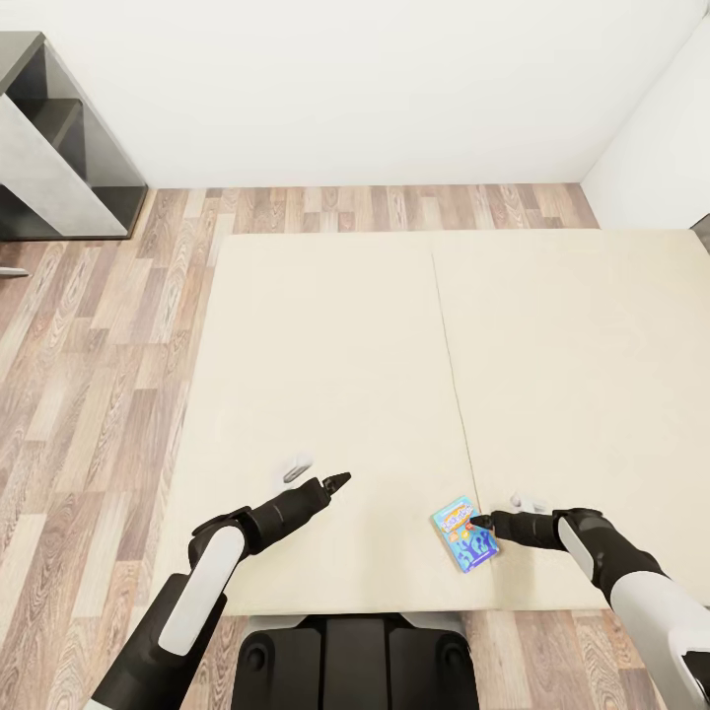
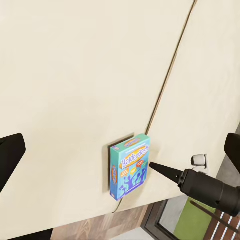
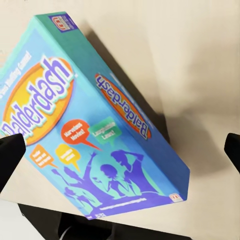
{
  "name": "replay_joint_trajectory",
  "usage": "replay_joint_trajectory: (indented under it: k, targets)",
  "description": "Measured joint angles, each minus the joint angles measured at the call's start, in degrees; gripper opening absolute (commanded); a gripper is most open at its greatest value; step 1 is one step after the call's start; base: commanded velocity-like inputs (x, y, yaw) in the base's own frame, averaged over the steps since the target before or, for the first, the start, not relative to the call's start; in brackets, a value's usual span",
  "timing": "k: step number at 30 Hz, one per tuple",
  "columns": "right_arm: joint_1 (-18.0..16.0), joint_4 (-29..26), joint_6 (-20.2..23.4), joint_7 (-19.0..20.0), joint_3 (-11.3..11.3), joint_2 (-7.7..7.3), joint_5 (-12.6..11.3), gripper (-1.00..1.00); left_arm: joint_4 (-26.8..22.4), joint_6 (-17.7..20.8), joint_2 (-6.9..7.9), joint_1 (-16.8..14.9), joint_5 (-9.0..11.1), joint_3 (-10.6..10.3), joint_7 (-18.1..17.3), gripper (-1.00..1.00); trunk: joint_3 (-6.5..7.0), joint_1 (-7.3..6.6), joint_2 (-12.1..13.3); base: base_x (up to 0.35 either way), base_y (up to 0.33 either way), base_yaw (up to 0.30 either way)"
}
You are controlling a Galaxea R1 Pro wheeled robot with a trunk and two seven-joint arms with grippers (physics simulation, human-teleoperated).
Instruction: Put all the toys in the child's room - the three board games (two on the bed and one on the table), the two jigsaw puzzles on the table, and the tennis ball on the table - inside the toy box on the table in the child's room.
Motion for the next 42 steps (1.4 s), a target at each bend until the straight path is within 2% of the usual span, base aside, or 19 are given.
replay_joint_trajectory:
  k: [14,31,42]
  targets:
    - [0.00,0.55,-0.21,0.01,0.00,0.57,0.00,1.00,-0.01,0.00,0.00,0.00,0.00,0.00,-0.02,1.00,0.00,0.00,0.00,0.000,0.000,0.000]
    - [0.00,3.96,-6.11,-0.07,-0.01,1.62,0.07,1.00,-0.07,0.02,0.00,0.00,0.07,0.00,-0.04,1.00,0.00,0.00,0.00,0.000,0.000,0.000]
    - [0.00,4.35,-6.72,-0.05,0.00,1.73,0.08,1.00,-0.07,0.02,0.00,0.00,0.07,0.00,-0.04,1.00,0.00,0.00,0.00,0.000,0.000,0.000]
